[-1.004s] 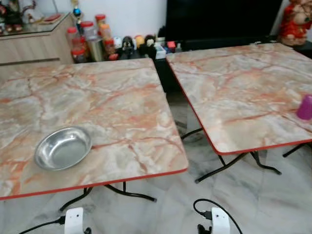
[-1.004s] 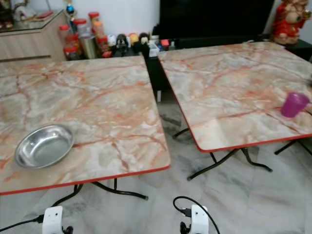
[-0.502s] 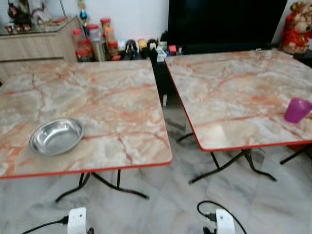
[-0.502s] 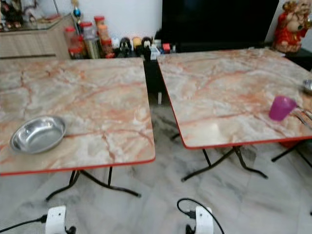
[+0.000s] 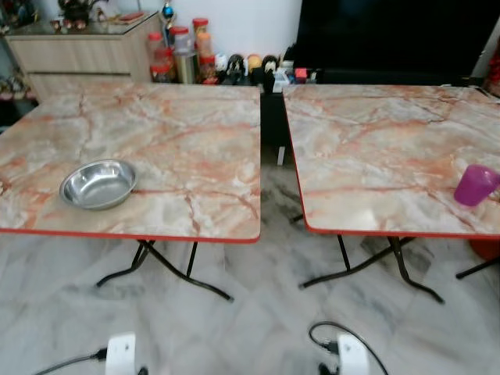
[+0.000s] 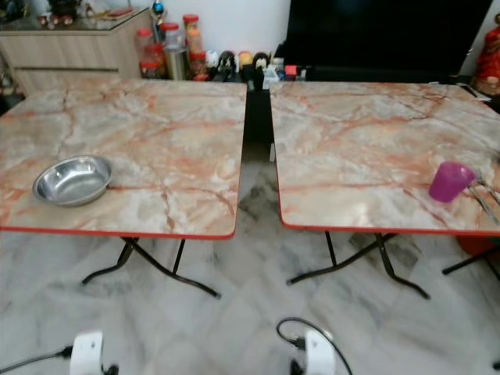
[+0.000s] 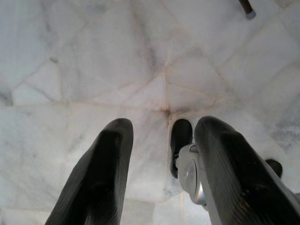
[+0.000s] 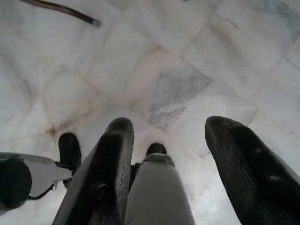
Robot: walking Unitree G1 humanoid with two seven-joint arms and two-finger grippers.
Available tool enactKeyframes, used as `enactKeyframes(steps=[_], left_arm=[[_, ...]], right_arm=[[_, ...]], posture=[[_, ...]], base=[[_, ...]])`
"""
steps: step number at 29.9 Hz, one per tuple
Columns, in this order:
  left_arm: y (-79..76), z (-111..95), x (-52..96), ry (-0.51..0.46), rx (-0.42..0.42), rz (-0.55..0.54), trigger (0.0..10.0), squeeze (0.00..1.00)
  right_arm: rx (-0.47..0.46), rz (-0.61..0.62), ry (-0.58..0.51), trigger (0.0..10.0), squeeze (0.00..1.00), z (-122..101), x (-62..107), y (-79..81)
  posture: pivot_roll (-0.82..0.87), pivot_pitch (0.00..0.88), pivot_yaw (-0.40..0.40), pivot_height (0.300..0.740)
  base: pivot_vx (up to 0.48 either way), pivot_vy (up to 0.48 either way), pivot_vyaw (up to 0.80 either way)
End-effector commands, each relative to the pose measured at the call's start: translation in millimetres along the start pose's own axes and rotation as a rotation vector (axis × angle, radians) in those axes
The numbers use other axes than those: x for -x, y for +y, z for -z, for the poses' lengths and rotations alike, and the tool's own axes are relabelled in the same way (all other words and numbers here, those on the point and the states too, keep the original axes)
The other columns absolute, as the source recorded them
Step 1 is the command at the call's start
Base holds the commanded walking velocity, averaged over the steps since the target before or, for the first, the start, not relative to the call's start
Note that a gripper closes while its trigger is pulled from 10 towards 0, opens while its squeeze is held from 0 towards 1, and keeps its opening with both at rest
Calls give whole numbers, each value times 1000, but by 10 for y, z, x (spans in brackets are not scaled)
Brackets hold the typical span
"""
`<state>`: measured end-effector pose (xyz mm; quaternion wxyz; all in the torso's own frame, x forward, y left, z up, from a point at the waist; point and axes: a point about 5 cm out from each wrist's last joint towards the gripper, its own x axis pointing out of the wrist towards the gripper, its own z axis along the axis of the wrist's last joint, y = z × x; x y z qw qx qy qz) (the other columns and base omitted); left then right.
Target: Setting the table
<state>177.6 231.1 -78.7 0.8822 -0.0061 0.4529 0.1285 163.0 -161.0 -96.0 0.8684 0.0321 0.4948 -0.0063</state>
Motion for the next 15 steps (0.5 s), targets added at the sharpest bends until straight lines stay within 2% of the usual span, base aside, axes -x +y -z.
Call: enactKeyframes(steps=[1,3,15], left_arm=[[-33,1,0,2,-20,10,10000,0],[-34,3,0,3,-20,10,10000,0],[-48,-13,-2,-3,-13,14,10000,0]], right_arm=[[15,17,-9,10000,0,-27,4,-77],[5,19,-6,10000,0,-20,5,-78],[-29,19,-5,10000,0,-19,5,-80]], posture=[[24,0,-22,740],[25,0,-22,740],[26,0,-27,740]], base=[[0,-255,800],[0,-251,800],[0,-248,0]])
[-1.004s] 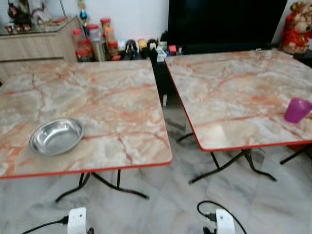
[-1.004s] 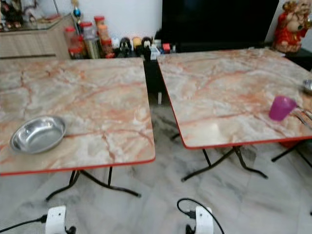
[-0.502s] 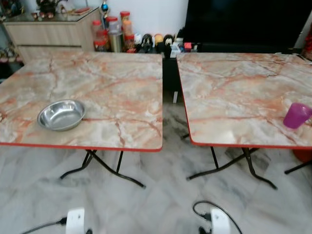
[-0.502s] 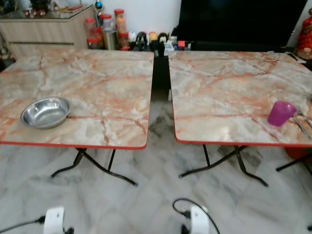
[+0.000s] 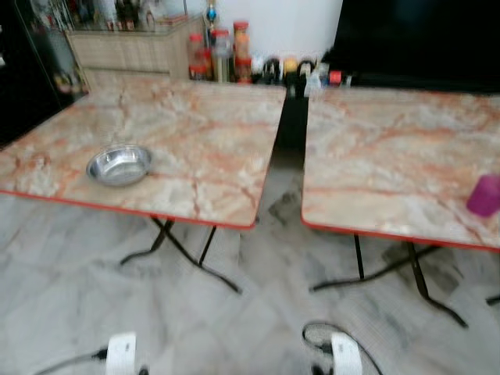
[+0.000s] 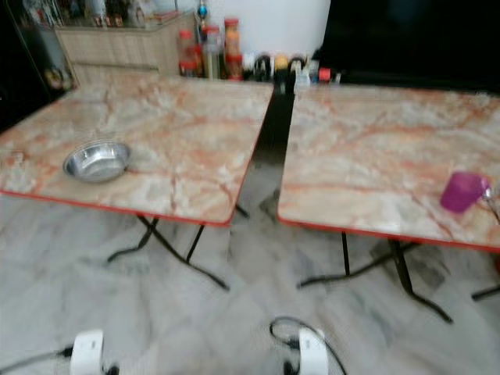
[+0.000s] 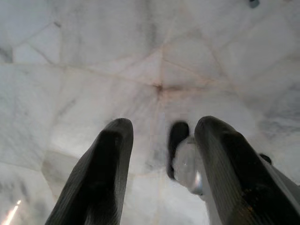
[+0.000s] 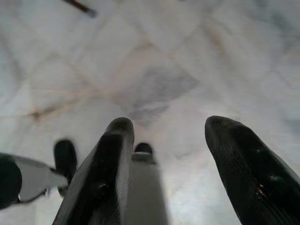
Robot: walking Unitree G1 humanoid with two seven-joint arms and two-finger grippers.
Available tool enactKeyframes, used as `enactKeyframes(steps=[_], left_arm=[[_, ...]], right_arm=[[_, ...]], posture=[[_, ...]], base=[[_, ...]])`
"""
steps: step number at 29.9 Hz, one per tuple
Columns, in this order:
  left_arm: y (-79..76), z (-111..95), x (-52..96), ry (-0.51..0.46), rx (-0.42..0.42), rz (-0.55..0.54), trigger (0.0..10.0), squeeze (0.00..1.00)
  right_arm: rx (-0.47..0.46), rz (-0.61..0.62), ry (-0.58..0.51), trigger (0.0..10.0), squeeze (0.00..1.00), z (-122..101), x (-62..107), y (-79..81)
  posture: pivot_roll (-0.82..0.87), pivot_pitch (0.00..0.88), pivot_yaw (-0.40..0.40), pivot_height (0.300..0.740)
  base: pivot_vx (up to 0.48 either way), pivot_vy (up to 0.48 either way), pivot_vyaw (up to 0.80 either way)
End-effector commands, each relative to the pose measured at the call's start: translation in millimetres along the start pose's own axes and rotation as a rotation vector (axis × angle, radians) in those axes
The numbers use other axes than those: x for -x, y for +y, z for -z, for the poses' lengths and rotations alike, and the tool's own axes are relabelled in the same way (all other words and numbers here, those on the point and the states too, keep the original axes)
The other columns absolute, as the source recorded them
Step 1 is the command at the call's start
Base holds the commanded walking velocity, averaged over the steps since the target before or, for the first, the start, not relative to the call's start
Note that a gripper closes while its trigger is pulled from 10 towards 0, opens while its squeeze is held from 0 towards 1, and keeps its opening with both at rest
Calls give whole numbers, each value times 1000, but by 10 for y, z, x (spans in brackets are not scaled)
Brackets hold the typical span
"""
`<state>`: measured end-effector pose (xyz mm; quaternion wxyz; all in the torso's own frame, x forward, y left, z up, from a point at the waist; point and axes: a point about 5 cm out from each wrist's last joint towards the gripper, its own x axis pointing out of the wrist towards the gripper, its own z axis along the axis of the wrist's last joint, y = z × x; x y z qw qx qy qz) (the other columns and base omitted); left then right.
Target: Setting the table
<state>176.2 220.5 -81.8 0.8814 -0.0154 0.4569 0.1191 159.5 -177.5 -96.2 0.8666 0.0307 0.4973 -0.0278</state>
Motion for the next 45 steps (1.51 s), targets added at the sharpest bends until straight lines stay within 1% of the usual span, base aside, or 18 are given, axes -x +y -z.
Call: enactKeyframes(steps=[1,5,16,18,21,22,26,30,34,35,38,41,43,45], left_arm=[[54,-57,-7,-13,-20,-11,10000,0],[50,-40,-4,-9,-21,-11,10000,0],[44,-11,0,-1,-15,-9,10000,0],[46,8,3,4,-16,-8,10000,0],[51,10,3,5,-16,-8,10000,0],[56,10,3,6,-17,-9,10000,0],[74,-5,1,3,-17,-11,10000,0],[77,-11,0,1,-20,-11,10000,0],[75,-4,1,5,-27,-8,10000,0],[74,3,2,7,-27,-7,10000,0],[74,7,3,8,-27,-7,10000,0],[75,20,5,11,-26,-7,10000,0],[77,30,6,14,-25,-7,10000,0],[78,32,7,14,-24,-7,10000,0]], right_arm=[[-10,-20,-10,10000,0,-37,-11,88],[23,-23,-6,10000,0,-49,-14,87],[47,-18,0,10000,0,-56,-15,75],[51,-19,0,10000,0,-56,-15,75],[44,-18,-1,10000,0,-56,-15,78],[24,-15,-1,10000,0,-51,-15,79],[-1,-13,-4,10000,0,-48,-14,87],[4,-13,-1,10000,0,-47,-15,89],[9,-14,0,10000,0,-45,-15,88],[45,-21,3,10000,0,-51,-15,87],[55,-21,4,10000,0,-53,-15,85],[45,-19,3,10000,0,-49,-15,84],[12,-11,6,10000,0,-38,-14,80],[13,-11,6,10000,0,-38,-14,78]], posture=[[26,0,-27,740],[24,0,-28,740],[24,0,-31,740],[21,0,-28,740],[19,0,-26,740],[19,0,-25,740],[20,0,-23,740],[20,0,-23,740],[21,0,-22,740],[21,0,-24,740],[21,0,-24,740],[21,0,-24,740],[21,0,-25,740],[21,0,-25,740]], base=[[0,-247,0],[0,-247,0],[0,-251,0],[0,-251,494],[0,-250,467],[0,-251,0],[0,-255,0],[0,-252,0],[244,-257,0],[255,-296,0],[255,-296,0],[249,-303,0],[246,-304,0],[247,-304,0]])
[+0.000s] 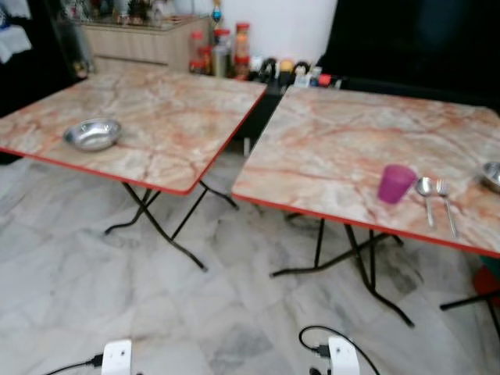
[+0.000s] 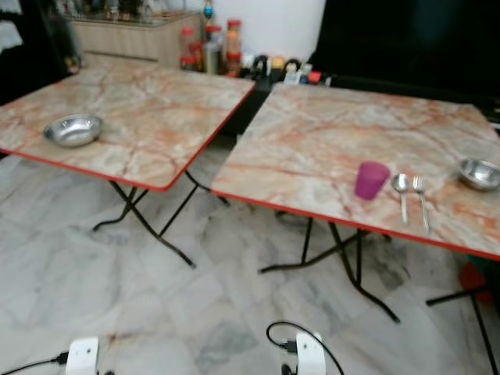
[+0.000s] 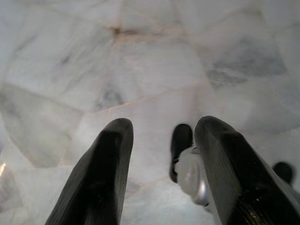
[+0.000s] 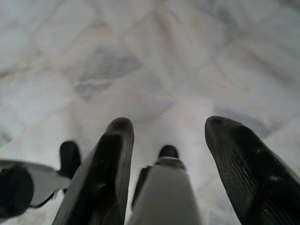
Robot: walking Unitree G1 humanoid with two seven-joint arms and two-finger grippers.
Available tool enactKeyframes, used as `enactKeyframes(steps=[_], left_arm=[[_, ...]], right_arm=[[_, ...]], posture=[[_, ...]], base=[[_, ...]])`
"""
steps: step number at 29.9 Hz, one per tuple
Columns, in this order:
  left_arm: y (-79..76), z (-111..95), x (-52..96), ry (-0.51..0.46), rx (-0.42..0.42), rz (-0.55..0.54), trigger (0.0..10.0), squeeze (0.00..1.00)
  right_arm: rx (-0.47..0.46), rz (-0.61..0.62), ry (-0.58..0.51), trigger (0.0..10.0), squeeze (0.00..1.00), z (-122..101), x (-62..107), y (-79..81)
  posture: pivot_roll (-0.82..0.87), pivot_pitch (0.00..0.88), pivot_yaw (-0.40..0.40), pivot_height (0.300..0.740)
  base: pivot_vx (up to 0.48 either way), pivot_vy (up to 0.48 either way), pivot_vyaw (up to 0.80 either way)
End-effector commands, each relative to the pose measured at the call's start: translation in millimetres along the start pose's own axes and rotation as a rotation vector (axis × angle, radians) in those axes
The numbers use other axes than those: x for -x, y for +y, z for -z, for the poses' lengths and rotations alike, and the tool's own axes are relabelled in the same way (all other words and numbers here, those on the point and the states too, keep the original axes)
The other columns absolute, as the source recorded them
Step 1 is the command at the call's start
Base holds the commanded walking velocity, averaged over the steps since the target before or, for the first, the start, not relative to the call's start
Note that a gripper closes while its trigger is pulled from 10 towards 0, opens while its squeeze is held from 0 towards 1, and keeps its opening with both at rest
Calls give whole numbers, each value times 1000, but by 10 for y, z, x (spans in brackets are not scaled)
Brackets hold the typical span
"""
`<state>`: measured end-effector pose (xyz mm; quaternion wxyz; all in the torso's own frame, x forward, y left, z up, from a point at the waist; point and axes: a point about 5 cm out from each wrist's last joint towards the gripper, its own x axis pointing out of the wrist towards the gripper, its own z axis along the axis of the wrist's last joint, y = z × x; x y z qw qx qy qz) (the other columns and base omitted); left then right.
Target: Setting the table
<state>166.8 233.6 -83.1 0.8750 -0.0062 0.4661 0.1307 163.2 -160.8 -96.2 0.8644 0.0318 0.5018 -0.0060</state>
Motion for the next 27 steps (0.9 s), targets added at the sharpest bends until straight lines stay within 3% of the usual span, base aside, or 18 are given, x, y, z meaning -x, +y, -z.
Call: enactKeyframes(steps=[1,16,22,27], left_arm=[[-68,-31,-7,-5,-17,23,10000,0],[-89,-33,-6,-8,-20,35,10000,0],[-106,-23,-4,-8,-19,39,10000,0],[-116,-12,-3,-6,-18,40,10000,0]], right_arm=[[-9,26,-7,10000,0,-18,6,-92],[-27,29,-4,10000,0,-10,7,-93],[-14,32,-2,10000,0,-7,8,-101],[-13,31,-6,10000,0,-11,9,-108]], posture=[[22,0,-26,740],[30,0,-26,740],[34,0,-34,740],[30,0,-36,740]], base=[[251,-300,0],[250,-304,0],[0,-397,-675],[0,-419,0]])
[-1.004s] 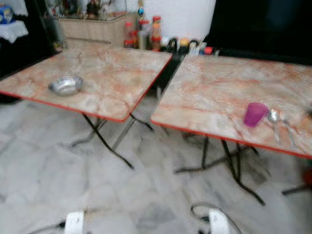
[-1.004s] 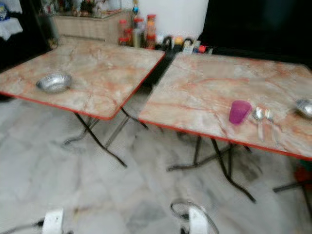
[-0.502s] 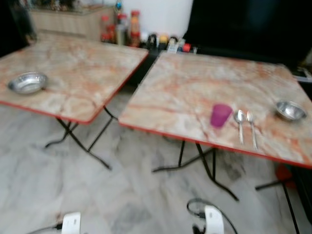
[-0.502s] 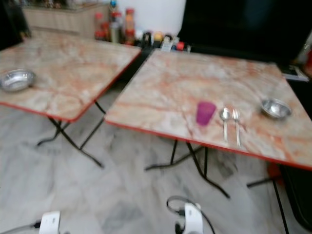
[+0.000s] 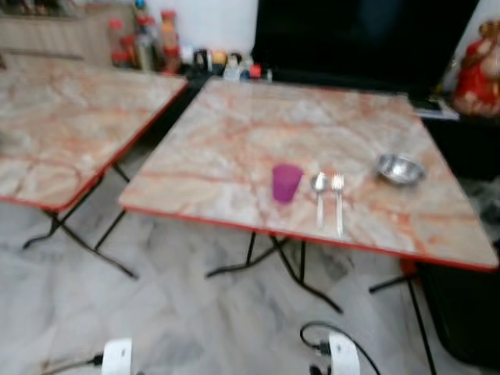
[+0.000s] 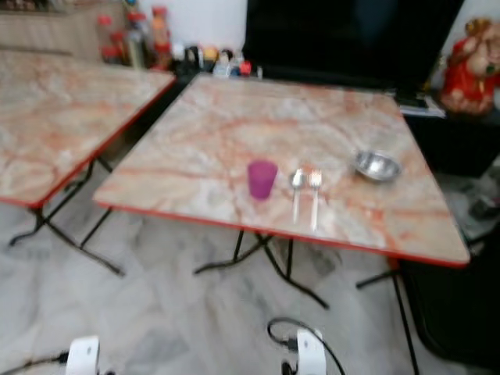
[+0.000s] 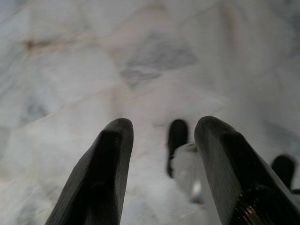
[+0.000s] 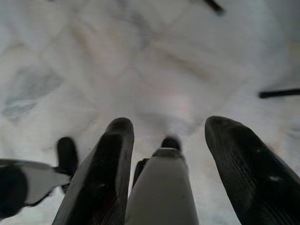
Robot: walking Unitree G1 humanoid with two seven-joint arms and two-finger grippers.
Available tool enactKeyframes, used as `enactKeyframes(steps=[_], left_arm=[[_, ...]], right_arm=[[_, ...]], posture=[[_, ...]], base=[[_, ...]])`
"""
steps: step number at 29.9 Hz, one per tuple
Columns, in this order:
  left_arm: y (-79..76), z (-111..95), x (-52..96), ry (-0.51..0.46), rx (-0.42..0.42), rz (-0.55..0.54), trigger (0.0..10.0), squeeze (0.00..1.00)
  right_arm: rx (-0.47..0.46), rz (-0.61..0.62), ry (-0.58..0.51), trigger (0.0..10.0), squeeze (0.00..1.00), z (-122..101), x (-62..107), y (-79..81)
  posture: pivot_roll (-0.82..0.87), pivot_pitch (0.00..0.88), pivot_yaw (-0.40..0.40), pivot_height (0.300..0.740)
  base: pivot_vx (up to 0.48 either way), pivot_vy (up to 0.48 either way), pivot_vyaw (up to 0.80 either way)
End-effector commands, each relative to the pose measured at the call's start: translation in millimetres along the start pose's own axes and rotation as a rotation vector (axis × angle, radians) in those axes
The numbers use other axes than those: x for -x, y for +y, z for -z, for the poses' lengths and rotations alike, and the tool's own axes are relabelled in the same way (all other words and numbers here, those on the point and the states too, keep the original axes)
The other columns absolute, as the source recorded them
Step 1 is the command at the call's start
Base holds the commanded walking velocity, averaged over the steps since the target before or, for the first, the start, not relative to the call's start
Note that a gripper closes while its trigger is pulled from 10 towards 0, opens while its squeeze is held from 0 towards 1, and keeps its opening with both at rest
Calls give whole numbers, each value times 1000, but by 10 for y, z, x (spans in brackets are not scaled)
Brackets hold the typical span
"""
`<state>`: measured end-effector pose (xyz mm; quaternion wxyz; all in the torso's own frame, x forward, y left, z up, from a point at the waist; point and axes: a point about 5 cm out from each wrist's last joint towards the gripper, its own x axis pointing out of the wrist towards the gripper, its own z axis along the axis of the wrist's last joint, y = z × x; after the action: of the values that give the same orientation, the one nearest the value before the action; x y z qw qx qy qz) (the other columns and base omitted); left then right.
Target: Setting the table
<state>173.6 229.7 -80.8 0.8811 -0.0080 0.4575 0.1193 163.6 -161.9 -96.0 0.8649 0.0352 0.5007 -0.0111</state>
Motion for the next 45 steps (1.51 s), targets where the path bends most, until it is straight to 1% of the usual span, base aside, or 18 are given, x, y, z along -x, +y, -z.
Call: enactKeyframes(steps=[1,9,14,18,22,28,31,34,37,40,41,45], left_arm=[[-66,51,6,15,-12,17,10000,0],[-72,53,6,16,-11,21,10000,0],[-74,52,6,18,-13,24,10000,0],[-63,70,8,27,-20,24,10000,0],[-33,87,11,35,-15,17,10000,0],[89,129,25,43,-8,2,10000,0],[104,133,27,44,-7,1,10000,0],[162,134,31,42,8,-7,10000,0],[181,134,33,44,10,-8,10000,0],[175,132,32,43,20,-2,10000,0],[114,126,26,41,24,11,10000,0],[6,118,20,37,0,33,10000,0]], right_arm=[[-1,26,-5,10000,0,-10,8,-97],[-2,29,1,10000,0,-11,7,-98],[-4,27,4,10000,0,-13,6,-94],[-5,31,-2,10000,0,-20,5,-94],[-5,30,-4,10000,0,-26,4,-91],[-7,27,-7,10000,0,-32,4,-92],[-7,27,-7,10000,0,-32,4,-91],[-7,27,-9,10000,0,-37,4,-97],[-5,26,-11,10000,0,-41,4,-99],[-4,24,-12,10000,0,-44,3,-95],[-5,22,-14,10000,0,-47,3,-91],[-3,19,-15,10000,0,-44,3,-85]], posture=[[29,0,-38,740],[28,0,-39,740],[21,0,-37,740],[22,0,-36,740],[24,0,-36,740],[21,0,-34,740],[21,0,-34,740],[26,0,-42,740],[29,0,-41,740],[45,0,-34,740],[57,0,-37,740],[68,0,-43,740]], base=[[0,-420,0],[0,-420,0],[0,-424,-647],[0,-409,0],[0,0,0],[0,0,0],[0,0,0],[0,0,0],[0,0,0],[0,0,0],[0,0,0],[0,0,0]])
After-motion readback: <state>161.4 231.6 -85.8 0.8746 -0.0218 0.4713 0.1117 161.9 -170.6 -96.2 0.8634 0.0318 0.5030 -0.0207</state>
